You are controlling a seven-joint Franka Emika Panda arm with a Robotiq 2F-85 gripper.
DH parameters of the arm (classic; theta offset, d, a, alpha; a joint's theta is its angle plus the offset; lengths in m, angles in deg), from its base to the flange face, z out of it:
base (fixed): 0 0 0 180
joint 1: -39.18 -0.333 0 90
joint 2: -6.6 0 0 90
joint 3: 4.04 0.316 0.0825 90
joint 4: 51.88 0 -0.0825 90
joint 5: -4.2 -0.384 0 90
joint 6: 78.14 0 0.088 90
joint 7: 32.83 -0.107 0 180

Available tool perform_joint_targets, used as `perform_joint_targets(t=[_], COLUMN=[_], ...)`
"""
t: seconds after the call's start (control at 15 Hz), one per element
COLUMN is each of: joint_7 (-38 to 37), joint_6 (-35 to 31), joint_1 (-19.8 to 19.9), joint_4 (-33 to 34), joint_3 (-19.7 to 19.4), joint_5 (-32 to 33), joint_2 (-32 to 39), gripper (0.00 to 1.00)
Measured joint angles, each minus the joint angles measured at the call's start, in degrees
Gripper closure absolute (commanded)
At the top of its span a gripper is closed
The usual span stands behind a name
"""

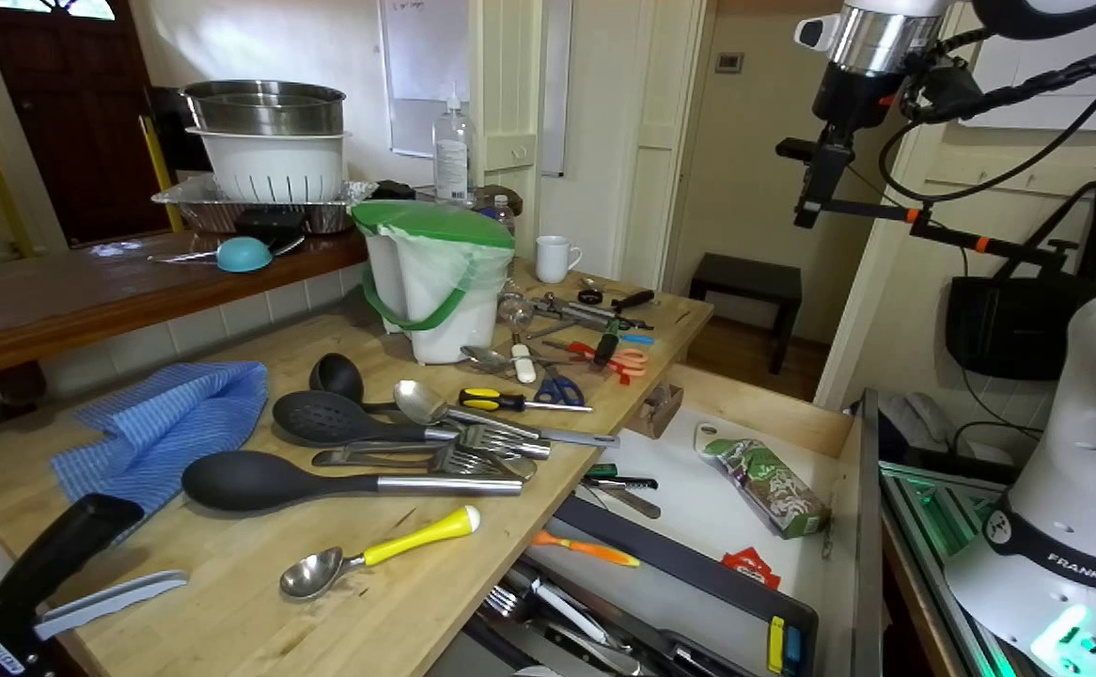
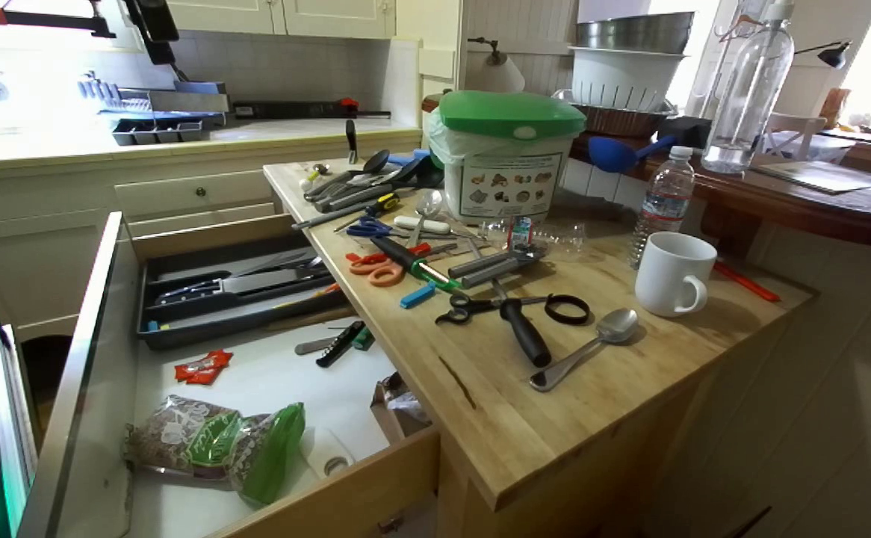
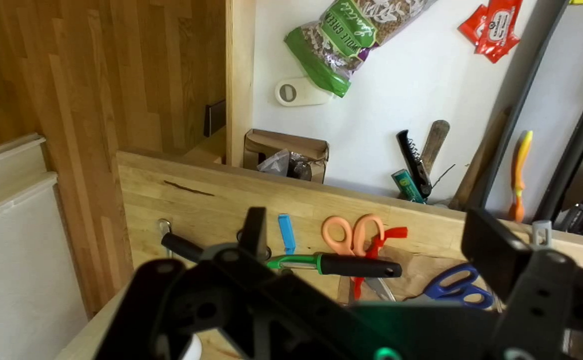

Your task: Pick up the scooper with the yellow handle and place it on the far right panel of the cutlery holder in the drawer

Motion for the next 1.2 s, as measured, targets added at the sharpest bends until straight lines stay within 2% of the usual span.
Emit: perform_joint_targets(t=[0.47,0.87,1.2], joint_7=[0.72,6.34,13.55], joint_6=[-1.07,-13.05,-27.31], joint_1=[-1.23,-10.99,-18.45], joint_4=[-0.22,-5.75,-8.41], joint_3=[-0.41,-1.80,-2.08], joint_5=[-0.01,-5.62,-12.06], joint_2=[0.03,3.75,14.27], gripper=[0.00,0.00,0.00])
